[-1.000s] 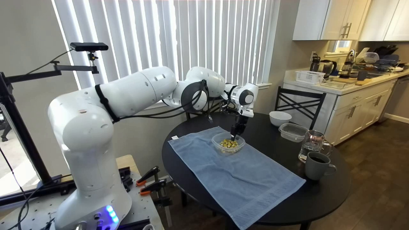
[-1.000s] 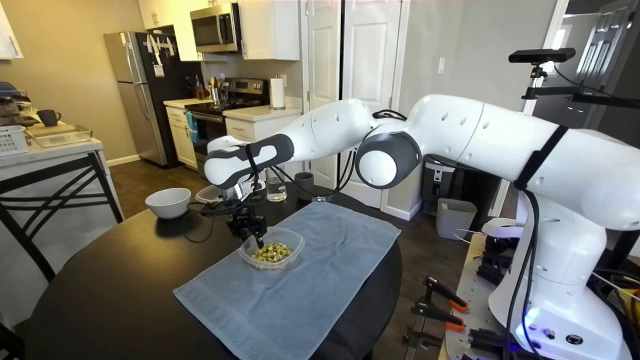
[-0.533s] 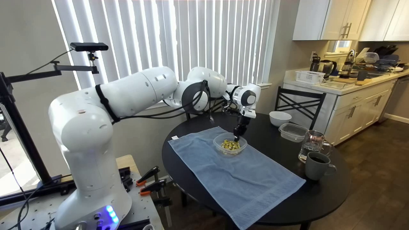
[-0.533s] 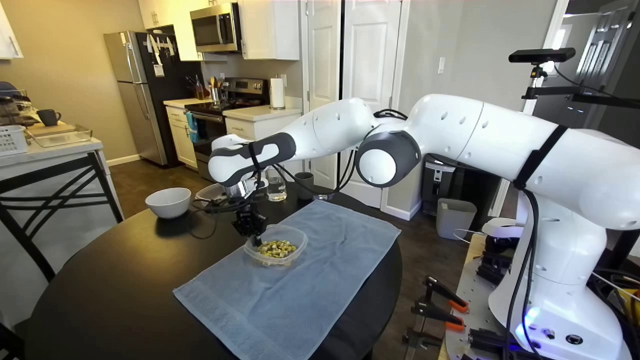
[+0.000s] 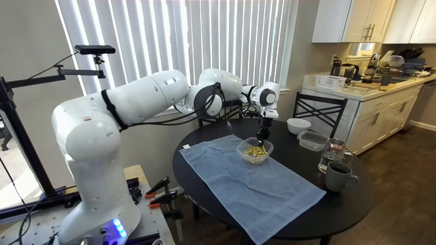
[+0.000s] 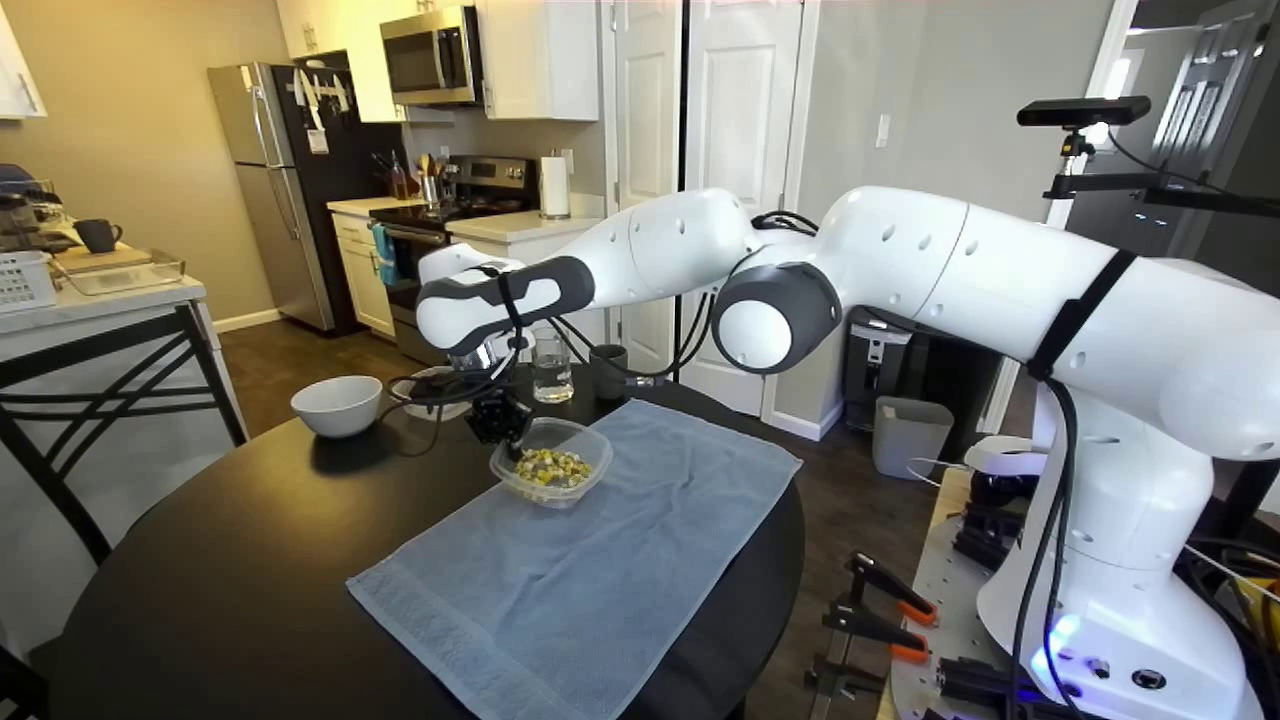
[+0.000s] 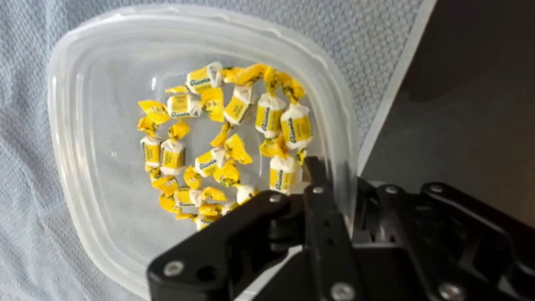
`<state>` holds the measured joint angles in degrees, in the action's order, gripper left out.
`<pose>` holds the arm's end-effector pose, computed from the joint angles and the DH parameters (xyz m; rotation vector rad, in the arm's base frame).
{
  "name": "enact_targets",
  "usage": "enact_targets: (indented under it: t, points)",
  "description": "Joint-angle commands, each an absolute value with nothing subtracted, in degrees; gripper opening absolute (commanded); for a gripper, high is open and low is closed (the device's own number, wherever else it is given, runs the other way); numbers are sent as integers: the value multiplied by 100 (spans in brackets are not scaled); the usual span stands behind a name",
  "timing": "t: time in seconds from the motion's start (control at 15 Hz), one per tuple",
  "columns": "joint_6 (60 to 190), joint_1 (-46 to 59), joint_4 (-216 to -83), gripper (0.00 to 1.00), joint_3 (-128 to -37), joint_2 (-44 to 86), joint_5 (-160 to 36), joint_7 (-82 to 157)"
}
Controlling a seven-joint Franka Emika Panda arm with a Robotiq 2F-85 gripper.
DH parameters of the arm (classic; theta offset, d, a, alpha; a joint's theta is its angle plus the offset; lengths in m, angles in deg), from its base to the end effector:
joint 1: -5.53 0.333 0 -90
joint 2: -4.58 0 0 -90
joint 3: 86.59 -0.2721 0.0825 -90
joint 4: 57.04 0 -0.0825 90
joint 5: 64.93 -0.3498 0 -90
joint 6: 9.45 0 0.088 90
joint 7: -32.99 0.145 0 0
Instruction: Pour the sweets out of the bowl
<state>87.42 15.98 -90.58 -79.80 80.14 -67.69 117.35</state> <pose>0.6918 0.0889 0.1261 2.3012 -1.8281 -0.1418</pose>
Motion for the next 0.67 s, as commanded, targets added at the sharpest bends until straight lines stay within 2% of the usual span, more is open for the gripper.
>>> enact_targets:
  t: [0.0, 0.53, 0.6]
  points:
    - [8539, 1926, -8852, 1, -7446, 7782, -6176, 12026]
    - [8833, 2733, -8414, 1, -6325, 7976, -4941, 12815]
    - [8494, 2584, -7543, 1, -6464, 8383, -4631, 12911]
